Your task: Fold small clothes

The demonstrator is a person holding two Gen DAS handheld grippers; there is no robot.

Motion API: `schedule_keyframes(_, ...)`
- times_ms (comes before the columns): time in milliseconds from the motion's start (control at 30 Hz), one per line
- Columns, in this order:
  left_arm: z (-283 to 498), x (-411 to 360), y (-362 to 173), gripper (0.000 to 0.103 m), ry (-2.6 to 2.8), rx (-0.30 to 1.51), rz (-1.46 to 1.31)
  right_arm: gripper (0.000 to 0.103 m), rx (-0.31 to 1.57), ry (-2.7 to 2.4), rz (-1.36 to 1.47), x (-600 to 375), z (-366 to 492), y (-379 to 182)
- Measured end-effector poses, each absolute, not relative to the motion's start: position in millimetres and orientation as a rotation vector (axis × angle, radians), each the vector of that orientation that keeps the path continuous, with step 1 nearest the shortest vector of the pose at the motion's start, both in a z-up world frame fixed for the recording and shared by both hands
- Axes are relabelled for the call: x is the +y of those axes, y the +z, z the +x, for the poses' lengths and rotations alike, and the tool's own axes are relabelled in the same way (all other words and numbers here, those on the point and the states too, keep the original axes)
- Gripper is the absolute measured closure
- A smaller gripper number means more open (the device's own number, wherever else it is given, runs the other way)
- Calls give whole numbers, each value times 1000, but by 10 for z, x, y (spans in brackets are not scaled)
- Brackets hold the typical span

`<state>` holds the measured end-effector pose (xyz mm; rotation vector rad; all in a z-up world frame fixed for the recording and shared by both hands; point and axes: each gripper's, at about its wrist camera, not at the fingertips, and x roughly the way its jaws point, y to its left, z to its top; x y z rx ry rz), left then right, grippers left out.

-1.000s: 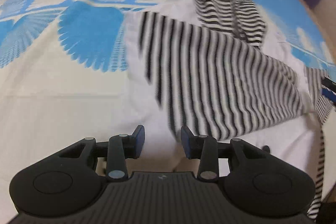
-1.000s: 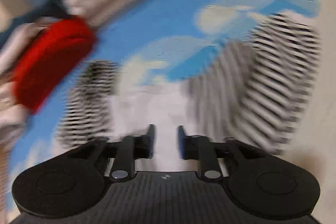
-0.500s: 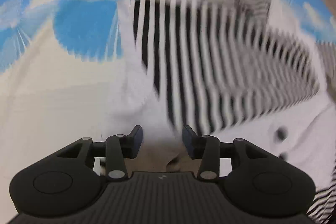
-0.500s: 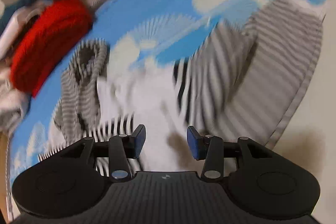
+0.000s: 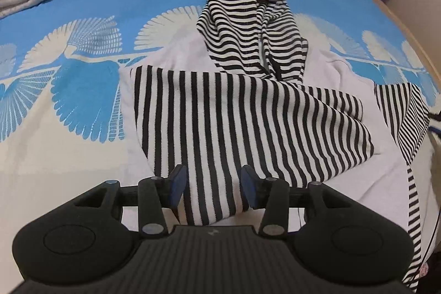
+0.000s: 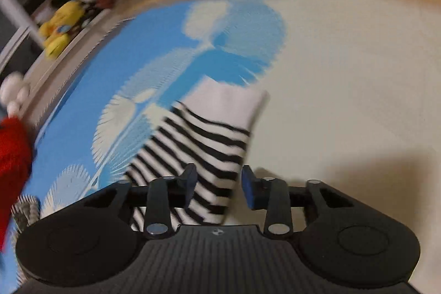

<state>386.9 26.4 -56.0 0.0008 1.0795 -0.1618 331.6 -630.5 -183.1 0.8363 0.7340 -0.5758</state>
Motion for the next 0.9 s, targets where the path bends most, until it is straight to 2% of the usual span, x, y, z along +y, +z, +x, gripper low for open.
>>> schedule_keyframes(133, 3875, 304, -534, 54, -144, 1065, -19, 65, 686, -567, 858, -6327, 3447, -1958)
schedule_keyframes(167, 3873, 321, -519, 54, -140, 1057, -23, 90, 682, -554, 837, -6306, 3503, -1959)
schedule_keyframes(200, 3872, 341, -506, 54, -136, 1050, -27, 100, 674, -557, 822, -6274, 3498, -1961)
schedule_keyframes(267, 3873, 413, -476, 54, -111, 1039, -42, 100, 633, -685, 771, -6268, 3424, -1836)
schedule_keyframes(400, 3872, 602, -402, 55, -64, 1017, -78, 100, 489, -898, 587, -5797, 3433, -1166)
schedule_keyframes(533, 3873, 849, -317, 55, -18, 1003, -154, 100, 237, -537, 326, -4551, 3558, -436)
schedule_keyframes(633, 3875, 1044, -271, 55, 10, 998, -210, 99, 164, -93, 261, -3395, 3468, -217)
schedule_keyframes(700, 3880, 1177, -245, 55, 26, 998, -247, 96, 267, 220, 325, -2797, 3395, -302)
schedule_keyframes(767, 3887, 1283, -233, 55, 26, 1002, -283, 77, 553, 478, 430, -2271, 3434, -594)
schedule_keyframes(833, 3884, 1359, -230, 55, 36, 1004, -310, 77, 855, 586, 449, -1988, 3516, -848)
schedule_keyframes(900, 3883, 1407, -234, 55, 33, 1009, -336, 76, 966, 506, 431, -2002, 3466, -920)
